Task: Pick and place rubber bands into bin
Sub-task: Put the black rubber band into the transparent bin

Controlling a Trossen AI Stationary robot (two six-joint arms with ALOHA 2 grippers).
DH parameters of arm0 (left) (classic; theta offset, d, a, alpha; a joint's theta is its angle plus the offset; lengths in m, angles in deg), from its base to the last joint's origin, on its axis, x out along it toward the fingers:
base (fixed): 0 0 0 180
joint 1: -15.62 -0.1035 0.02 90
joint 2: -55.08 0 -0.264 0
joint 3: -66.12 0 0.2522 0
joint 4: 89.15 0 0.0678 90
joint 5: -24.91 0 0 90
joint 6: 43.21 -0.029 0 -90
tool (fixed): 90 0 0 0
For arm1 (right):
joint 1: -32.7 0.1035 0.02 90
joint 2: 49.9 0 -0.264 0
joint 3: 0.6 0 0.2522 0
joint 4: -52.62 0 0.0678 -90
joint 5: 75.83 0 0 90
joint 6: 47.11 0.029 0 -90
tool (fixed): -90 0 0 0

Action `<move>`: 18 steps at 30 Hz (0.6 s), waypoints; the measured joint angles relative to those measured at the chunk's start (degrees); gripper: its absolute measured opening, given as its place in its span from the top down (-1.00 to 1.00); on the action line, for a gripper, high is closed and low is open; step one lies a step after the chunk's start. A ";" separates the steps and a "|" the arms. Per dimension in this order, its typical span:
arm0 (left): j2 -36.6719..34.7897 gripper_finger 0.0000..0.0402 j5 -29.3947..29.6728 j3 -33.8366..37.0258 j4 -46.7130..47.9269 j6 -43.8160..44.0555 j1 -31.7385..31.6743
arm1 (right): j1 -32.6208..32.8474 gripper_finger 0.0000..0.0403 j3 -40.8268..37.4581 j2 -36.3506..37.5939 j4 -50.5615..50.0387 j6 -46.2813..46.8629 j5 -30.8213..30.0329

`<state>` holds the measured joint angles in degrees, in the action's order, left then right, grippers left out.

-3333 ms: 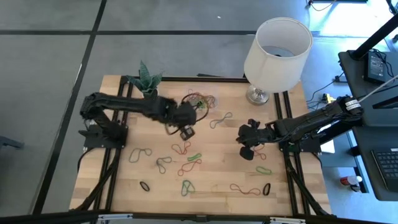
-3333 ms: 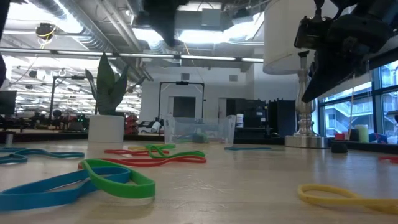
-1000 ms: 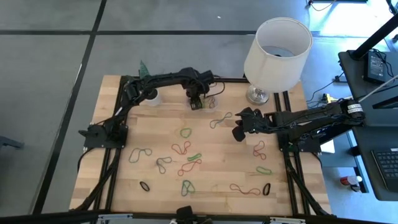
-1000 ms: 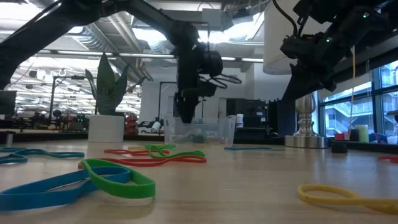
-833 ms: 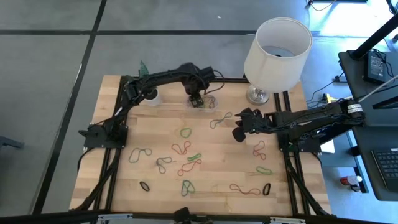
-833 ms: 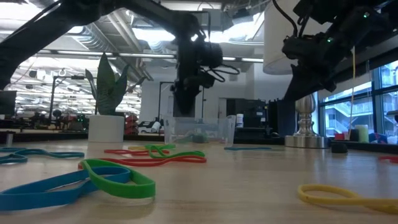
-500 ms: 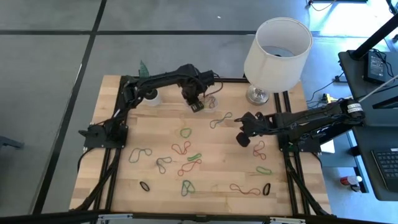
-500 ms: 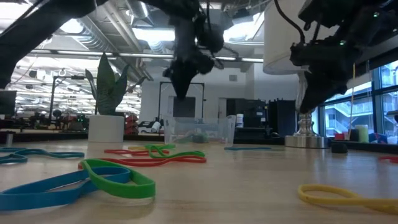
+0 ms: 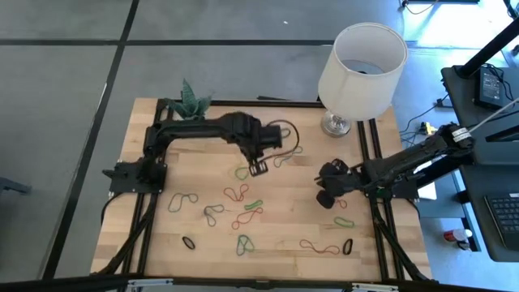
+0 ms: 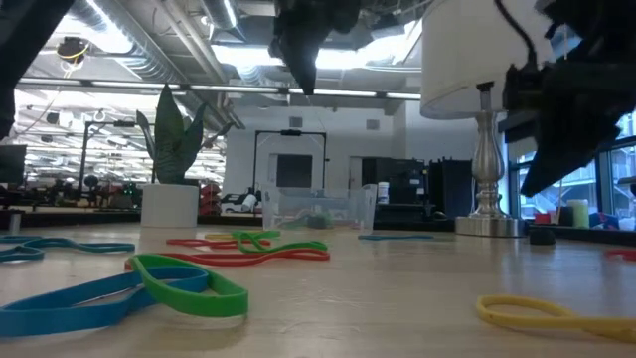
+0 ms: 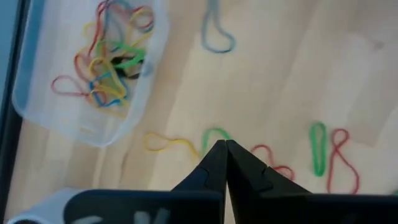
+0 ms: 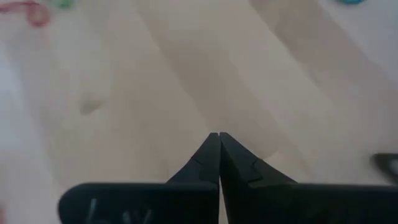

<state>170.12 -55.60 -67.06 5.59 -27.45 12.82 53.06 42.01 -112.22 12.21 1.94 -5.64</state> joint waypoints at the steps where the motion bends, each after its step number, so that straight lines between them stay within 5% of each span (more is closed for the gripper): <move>1: 0.00 0.99 0.42 0.00 -0.49 -0.06 1.03 | 1.02 0.99 -0.32 0.85 0.58 0.62 -0.03; 8: -2.57 0.99 4.56 8.31 -12.21 -2.63 7.20 | 6.11 0.99 0.56 5.54 -0.58 6.07 -2.93; 18: -25.41 0.99 -1.81 49.89 -43.11 3.11 9.46 | 10.37 1.00 16.32 0.23 -21.14 19.28 -4.24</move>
<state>144.71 -57.41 -17.17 -37.52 -24.34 22.28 63.42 58.33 -111.99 -8.93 21.21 -9.88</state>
